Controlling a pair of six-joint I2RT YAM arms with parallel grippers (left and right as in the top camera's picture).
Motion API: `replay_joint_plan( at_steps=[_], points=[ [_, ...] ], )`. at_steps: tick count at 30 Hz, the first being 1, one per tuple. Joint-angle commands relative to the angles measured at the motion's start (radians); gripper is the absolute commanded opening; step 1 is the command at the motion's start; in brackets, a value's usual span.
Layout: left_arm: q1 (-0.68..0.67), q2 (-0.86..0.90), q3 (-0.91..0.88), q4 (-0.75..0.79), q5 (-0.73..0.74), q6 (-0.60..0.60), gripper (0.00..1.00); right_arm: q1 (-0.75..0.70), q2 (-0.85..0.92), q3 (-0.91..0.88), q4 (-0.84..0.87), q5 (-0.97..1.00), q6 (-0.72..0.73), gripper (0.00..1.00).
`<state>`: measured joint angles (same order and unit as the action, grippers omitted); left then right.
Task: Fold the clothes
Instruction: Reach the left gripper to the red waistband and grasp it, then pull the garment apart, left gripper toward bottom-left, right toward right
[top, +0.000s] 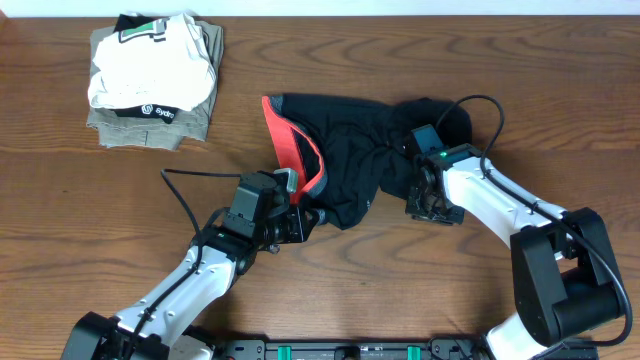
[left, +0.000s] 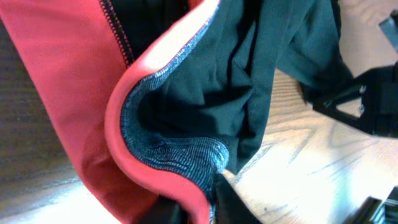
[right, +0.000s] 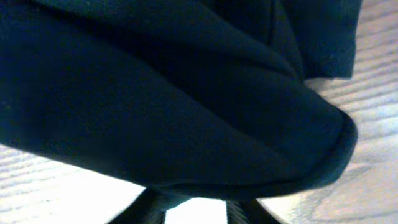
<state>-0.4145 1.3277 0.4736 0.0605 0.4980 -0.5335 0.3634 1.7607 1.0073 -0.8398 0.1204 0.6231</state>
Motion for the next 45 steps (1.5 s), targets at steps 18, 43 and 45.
replay_joint_plan(
  at_steps=[18,43,45],
  points=[
    [0.077,-0.223,0.021,-0.105,0.006,-0.048,0.06,-0.121,-0.196,0.015,-0.134,0.039,0.026,0.01],
    [0.224,-0.404,0.375,-0.599,0.04,0.035,0.06,-0.378,-0.655,0.212,-0.37,0.083,-0.09,0.01],
    [0.224,-0.404,0.434,-0.634,0.04,0.037,0.06,-0.378,-0.657,0.263,-0.399,0.082,-0.09,0.01]
  ],
)
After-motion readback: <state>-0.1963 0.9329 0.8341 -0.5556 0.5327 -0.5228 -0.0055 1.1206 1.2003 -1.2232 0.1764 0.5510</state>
